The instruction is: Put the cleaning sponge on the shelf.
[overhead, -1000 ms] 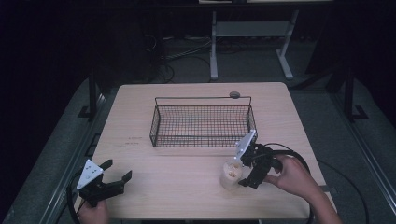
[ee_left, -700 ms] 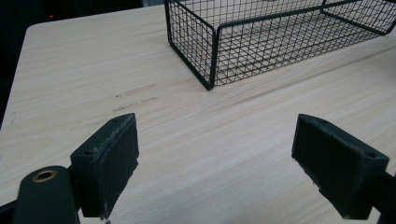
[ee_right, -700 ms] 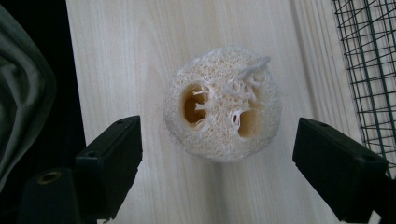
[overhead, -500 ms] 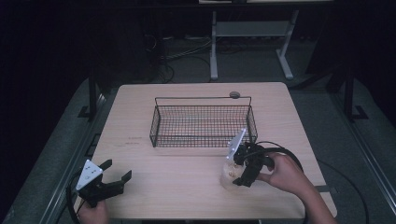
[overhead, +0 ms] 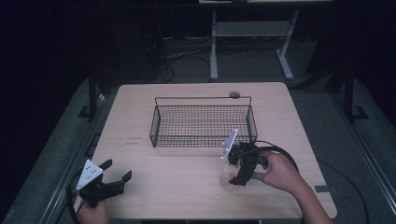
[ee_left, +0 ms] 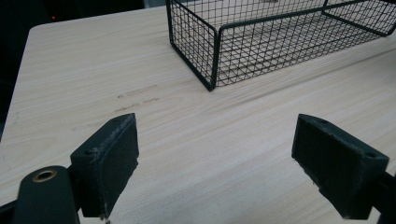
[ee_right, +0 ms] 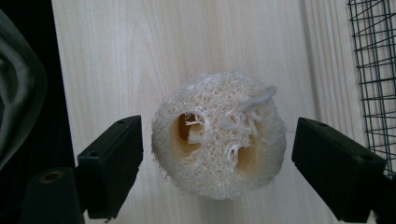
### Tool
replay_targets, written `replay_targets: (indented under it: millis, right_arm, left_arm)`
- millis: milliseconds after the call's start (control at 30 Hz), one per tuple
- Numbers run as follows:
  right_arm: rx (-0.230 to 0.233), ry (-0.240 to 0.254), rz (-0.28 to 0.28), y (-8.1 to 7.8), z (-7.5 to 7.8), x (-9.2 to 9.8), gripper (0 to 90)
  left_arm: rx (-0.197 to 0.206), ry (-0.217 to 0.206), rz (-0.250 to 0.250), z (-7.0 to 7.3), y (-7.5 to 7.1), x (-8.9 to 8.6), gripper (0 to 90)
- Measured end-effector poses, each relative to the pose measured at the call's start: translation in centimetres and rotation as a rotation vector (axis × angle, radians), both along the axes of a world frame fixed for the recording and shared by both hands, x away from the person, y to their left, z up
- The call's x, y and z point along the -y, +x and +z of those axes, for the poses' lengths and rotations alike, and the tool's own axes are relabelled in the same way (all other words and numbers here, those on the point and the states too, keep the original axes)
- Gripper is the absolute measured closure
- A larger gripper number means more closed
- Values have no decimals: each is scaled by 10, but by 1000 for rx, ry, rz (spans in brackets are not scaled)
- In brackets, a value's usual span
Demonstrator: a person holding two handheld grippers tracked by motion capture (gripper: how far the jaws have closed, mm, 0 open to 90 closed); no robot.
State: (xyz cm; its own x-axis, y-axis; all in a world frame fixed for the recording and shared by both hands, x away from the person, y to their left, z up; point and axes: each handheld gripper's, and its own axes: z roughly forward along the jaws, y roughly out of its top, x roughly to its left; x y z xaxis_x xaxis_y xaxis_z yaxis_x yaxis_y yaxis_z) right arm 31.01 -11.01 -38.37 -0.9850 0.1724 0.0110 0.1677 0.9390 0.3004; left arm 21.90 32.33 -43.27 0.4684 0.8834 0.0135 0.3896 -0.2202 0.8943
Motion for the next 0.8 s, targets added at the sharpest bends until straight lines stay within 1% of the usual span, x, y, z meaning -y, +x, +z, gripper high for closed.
replay_targets:
  millis: [100,400,467,667,800]
  right_arm:
    - [-8,-12,4,1,-2,-1,202]
    - [-7,-21,7,2,-4,-2,236]
    - [-14,-17,17,2,-5,-2,277]
    - [-10,-14,22,2,-5,-3,288]
    - [-18,-10,29,2,-3,-4,289]
  left_arm:
    - [0,0,3,0,0,-1,139]
    - [-2,4,4,0,0,-1,139]
    - [-2,1,6,0,0,-2,139]
    - [-1,-1,9,0,-1,-3,139]
    - [-5,-4,10,0,0,-3,139]
